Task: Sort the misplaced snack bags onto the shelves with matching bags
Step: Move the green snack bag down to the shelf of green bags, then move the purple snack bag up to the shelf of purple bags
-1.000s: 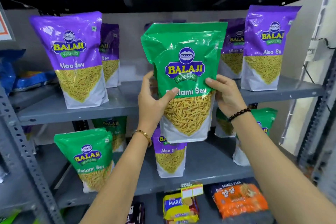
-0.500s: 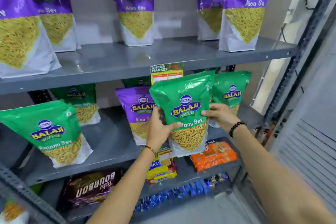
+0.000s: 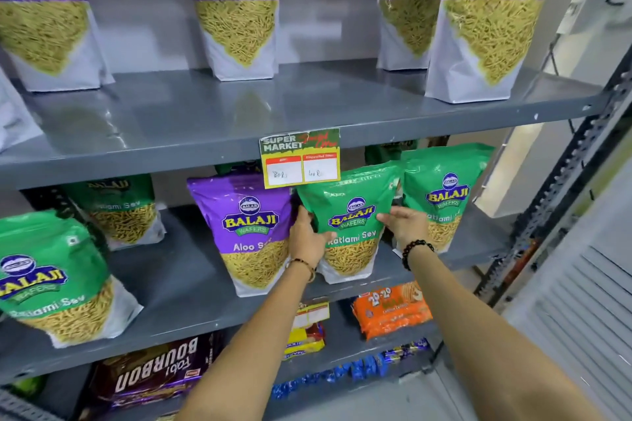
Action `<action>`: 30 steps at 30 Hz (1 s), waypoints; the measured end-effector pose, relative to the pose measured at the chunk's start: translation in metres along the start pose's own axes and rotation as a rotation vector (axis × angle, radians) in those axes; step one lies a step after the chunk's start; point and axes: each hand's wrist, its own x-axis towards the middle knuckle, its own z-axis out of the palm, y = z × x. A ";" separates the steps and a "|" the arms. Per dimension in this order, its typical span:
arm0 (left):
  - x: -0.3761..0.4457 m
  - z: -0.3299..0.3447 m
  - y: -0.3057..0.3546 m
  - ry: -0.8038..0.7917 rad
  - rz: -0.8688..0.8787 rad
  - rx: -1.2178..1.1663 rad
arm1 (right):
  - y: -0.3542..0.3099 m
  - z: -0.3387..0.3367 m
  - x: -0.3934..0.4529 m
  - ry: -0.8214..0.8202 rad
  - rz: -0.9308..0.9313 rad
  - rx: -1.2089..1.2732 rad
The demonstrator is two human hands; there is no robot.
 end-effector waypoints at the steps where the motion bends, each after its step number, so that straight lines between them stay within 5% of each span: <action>1: 0.004 0.001 -0.002 -0.008 -0.004 0.005 | -0.001 0.002 0.001 0.019 0.011 0.003; 15: -0.068 -0.023 -0.047 0.105 0.015 -0.014 | 0.047 0.054 -0.053 0.290 0.006 -0.089; 23: -0.079 -0.092 -0.087 0.399 -0.220 0.068 | 0.074 0.126 -0.093 -0.141 -0.005 -0.193; 30: -0.033 -0.138 -0.080 0.184 -0.207 -0.086 | 0.057 0.165 -0.075 -0.419 -0.002 -0.181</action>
